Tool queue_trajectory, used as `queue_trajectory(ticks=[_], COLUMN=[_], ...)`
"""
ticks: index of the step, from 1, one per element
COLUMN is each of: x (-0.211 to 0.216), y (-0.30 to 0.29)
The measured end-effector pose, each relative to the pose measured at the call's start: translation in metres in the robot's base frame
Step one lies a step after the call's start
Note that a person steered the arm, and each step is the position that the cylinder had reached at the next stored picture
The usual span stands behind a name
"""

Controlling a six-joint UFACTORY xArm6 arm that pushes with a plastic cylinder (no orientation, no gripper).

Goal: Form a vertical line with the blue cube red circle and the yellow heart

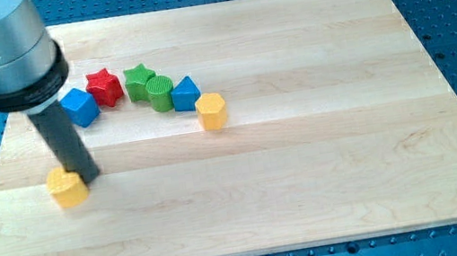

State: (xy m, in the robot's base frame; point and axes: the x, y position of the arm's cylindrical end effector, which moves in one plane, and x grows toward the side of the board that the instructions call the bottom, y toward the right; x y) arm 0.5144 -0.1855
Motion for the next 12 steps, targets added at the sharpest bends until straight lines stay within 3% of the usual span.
queue_trajectory(ticks=[1, 2, 3, 5, 8, 9, 10, 11, 12], x=[0.023, 0.039, 0.025, -0.09, -0.177, -0.138, -0.086, -0.081, -0.096], y=[0.027, -0.027, -0.03, -0.021, -0.044, -0.075, -0.045, -0.042, 0.009])
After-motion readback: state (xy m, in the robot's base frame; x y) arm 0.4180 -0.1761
